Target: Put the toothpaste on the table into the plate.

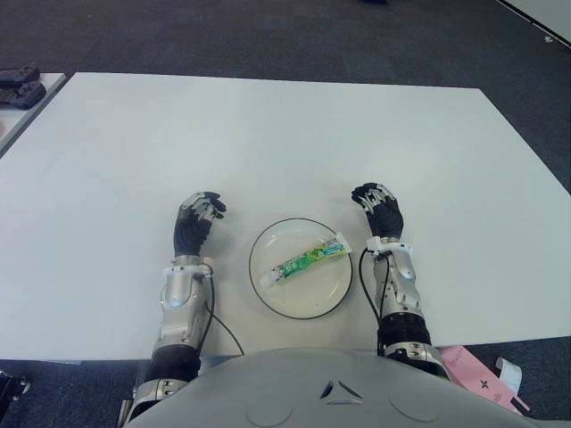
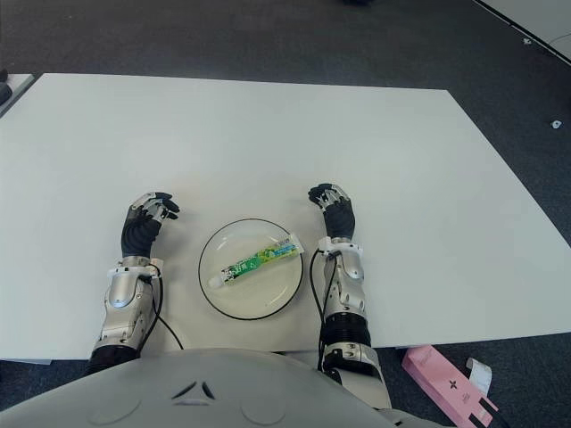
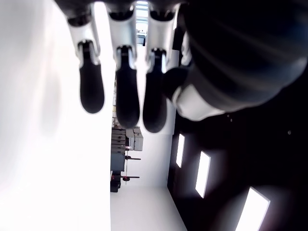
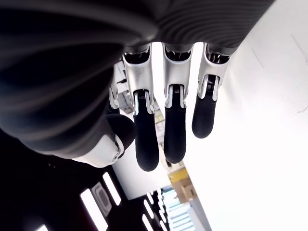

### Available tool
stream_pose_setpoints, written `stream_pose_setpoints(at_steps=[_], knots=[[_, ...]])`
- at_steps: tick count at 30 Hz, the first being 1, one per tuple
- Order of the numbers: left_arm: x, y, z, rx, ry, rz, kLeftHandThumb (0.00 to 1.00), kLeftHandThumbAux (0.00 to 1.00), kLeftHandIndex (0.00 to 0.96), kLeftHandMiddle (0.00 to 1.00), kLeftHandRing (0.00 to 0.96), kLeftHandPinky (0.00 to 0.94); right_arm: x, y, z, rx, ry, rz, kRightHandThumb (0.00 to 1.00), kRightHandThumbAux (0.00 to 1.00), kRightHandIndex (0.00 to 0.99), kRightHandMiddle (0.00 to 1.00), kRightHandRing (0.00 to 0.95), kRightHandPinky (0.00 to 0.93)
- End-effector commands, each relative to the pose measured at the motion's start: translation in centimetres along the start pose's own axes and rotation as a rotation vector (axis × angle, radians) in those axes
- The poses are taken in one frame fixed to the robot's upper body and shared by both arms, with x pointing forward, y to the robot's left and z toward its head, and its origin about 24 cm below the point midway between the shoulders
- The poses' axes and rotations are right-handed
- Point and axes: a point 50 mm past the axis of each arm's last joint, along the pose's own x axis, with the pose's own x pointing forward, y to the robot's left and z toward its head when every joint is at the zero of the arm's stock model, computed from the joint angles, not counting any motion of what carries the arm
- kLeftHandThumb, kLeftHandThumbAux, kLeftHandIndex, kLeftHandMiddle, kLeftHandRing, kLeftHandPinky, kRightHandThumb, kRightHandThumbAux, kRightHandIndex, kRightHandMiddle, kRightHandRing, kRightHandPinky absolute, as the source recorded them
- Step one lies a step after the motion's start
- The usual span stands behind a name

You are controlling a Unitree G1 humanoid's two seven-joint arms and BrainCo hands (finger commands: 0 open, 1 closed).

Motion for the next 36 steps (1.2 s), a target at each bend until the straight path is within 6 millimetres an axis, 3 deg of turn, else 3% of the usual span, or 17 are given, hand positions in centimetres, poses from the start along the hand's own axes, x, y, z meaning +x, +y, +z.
stream_pose_setpoints(at_steps=[1,36], knots=[[-0.1,-0.1,-0.3,-0.003,0.031,-0.019,0.692,0.723,0.429,0.528,0.515,0.501,-1.9,-0.8,-2.4,-0.009,0.104,-0.051,0.699,0.730,0.429,0.503,0.502,0.483],[-0.8,0.2,0.0,-0.009,0.045,-0.046,0.693,0.722,0.431,0.545,0.529,0.514,-3.5,0.4,-1.4,-0.050,0.061,-0.059,0.704,0.727,0.430,0.506,0.496,0.489]])
